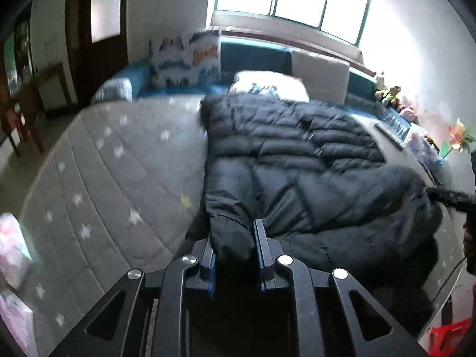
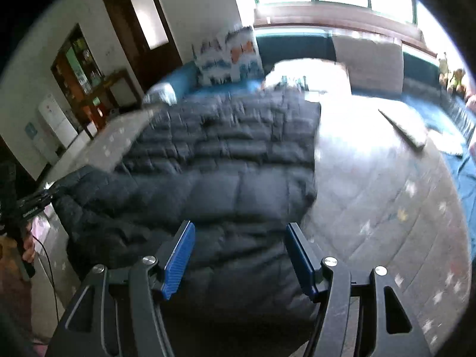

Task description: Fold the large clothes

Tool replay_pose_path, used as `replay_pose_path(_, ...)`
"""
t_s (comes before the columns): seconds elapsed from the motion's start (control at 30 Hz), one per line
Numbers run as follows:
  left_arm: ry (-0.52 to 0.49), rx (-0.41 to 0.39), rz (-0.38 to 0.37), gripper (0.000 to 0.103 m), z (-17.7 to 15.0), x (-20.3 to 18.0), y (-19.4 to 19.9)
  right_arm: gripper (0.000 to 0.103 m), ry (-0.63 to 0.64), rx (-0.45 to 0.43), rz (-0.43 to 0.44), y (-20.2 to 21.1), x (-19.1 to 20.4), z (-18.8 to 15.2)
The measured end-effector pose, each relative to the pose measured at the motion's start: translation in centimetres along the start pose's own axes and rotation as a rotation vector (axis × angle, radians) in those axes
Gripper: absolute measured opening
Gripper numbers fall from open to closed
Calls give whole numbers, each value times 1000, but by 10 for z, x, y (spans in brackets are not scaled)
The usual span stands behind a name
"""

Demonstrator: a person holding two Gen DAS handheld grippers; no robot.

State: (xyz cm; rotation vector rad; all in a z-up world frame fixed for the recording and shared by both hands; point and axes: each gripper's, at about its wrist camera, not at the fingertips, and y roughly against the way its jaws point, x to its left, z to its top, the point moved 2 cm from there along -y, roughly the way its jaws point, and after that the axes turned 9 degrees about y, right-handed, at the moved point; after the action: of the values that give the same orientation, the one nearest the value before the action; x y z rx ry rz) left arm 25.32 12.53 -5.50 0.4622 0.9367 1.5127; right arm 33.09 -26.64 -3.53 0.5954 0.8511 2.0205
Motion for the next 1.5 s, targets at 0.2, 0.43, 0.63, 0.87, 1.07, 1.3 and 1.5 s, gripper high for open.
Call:
replay_pose_path(0.2,57,43,-39,25,-13,14,-25,90,-147,62,67,-48,-38,-48)
replay_pose_path(0.43,48,52,-25,48,-1,19,-1,90,-66,59,-59,-15,-26,-25)
replay_pose_path(0.63,38,-43,-15,55,24,18,49,90,51,-32,-88,27,-2,10)
replay_pose_path(0.87,-104,-28,-145,60,48,-49,35,91,128,3,-56,-11,38,41)
replay_pose_path(1.07,-147,89,-119,60,53,-66,-36,92,96,117,-88,-56,40,38)
replay_pose_path(1.3,-109,123,-151,60,31,-43,-75,93,102,186,-104,-86,32,22)
replay_pose_path(1.5,-162,78,-119,60,16,-44,-85,93,126,164,-103,-90,32,14)
